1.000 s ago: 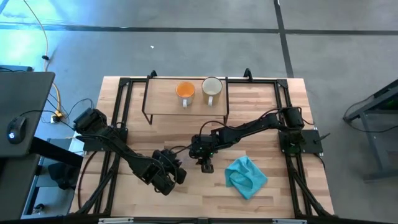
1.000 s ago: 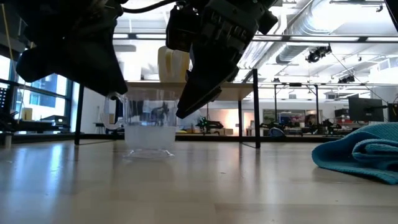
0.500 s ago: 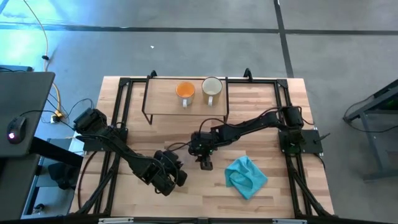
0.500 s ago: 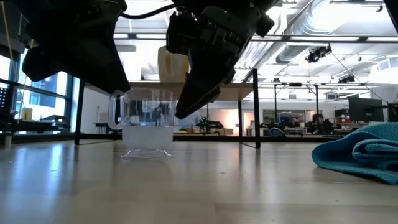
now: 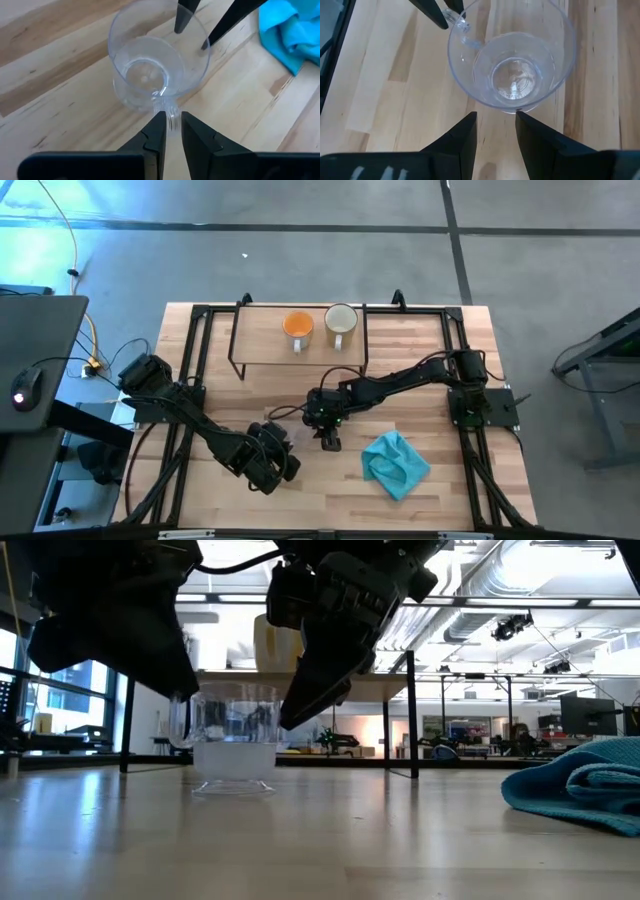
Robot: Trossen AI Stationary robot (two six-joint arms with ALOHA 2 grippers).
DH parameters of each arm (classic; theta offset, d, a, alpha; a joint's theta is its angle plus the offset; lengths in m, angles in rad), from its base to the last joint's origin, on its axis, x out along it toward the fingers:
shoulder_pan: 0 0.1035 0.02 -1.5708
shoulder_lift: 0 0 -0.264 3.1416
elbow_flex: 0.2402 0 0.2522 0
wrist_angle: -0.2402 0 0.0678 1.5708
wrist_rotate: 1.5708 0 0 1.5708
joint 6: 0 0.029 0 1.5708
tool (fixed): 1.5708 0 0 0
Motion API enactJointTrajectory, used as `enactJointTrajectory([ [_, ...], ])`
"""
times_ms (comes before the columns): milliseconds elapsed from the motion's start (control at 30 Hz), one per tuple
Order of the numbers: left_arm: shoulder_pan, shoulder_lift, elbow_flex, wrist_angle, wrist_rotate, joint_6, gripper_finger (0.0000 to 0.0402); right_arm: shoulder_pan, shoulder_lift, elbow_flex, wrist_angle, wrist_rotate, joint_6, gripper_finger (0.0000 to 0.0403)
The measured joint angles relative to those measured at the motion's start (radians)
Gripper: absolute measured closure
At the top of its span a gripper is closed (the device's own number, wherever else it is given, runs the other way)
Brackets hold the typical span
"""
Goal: Stack small to large cups/mugs on shelf
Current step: Put the transparent mug on the shelf
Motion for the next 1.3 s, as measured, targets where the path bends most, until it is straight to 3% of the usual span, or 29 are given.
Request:
enactJointTrajectory([
  [300, 0.0, 0.001, 0.0, -0.097, 0.008, -0.034, 0.0355, 0.001, 0.0, 0.0, 0.009, -0.018, 0.019, 0.0277],
  [567, 0.0, 0.001, 0.0, -0.099, -0.042, -0.034, 0.0355, 0.014, 0.0, 0.0, 0.008, -0.022, 0.024, 0.0277],
  [1133, 0.0, 0.001, 0.0, -0.088, -0.018, -0.034, 0.0355, 0.018, 0.0, 0.0, 0.008, -0.022, 0.017, 0.0277],
  [1300, 0.0, 0.001, 0.0, -0.089, -0.018, -0.033, 0.0381, 0.018, 0.0, 0.0, 0.008, -0.021, 0.015, 0.0277],
])
